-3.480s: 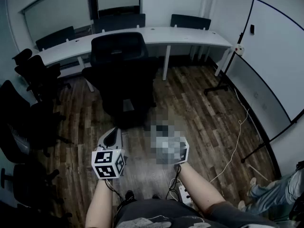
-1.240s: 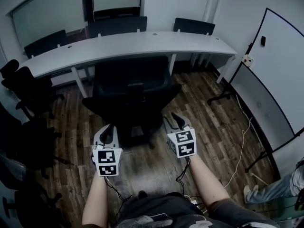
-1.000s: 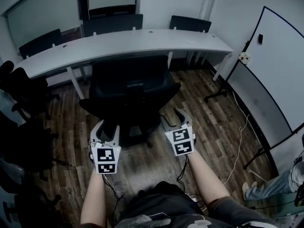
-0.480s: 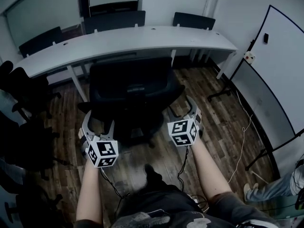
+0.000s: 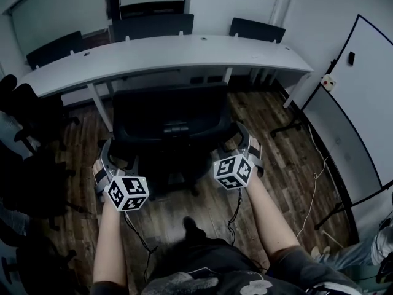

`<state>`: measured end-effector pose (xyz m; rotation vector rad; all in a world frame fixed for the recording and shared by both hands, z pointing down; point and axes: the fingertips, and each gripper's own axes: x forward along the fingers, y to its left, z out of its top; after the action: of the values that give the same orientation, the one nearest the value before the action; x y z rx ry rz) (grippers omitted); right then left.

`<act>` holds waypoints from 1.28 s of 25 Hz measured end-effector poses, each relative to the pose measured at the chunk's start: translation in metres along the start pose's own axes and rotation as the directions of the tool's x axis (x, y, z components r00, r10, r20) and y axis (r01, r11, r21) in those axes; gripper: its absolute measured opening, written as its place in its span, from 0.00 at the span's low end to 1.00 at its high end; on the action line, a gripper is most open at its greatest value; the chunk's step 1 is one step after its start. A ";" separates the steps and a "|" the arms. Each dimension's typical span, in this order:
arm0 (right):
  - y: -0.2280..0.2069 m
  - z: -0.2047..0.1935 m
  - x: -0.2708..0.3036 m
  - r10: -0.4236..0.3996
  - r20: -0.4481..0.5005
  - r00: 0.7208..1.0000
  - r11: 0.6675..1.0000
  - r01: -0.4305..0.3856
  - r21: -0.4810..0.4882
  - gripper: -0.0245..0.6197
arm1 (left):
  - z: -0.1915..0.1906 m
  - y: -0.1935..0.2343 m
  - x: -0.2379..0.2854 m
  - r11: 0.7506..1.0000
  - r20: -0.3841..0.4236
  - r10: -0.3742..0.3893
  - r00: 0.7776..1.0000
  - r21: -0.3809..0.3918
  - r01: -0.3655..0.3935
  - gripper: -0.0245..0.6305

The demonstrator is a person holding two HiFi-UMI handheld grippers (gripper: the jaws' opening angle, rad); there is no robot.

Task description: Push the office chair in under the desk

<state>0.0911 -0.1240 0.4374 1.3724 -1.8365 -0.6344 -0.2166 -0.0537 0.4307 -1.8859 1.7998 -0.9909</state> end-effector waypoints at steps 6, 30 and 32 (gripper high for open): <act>0.007 0.006 0.014 0.028 -0.002 1.000 0.998 -0.028 -0.061 0.53 | -0.005 0.003 0.013 0.997 -0.058 -0.020 0.998 0.076 0.024 0.59; 0.020 0.002 0.052 0.005 0.006 1.000 0.991 -0.004 -0.132 0.52 | -0.020 -0.010 0.056 0.983 -0.083 -0.005 0.997 0.182 0.020 0.50; 0.003 0.010 0.078 0.016 0.005 1.000 0.991 -0.015 -0.133 0.52 | -0.007 0.000 0.081 0.984 -0.092 -0.005 0.996 0.178 0.021 0.50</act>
<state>0.0701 -0.1979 0.4546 1.2687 -1.7749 -0.7400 -0.2255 -0.1312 0.4549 -1.7716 1.6872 -1.2185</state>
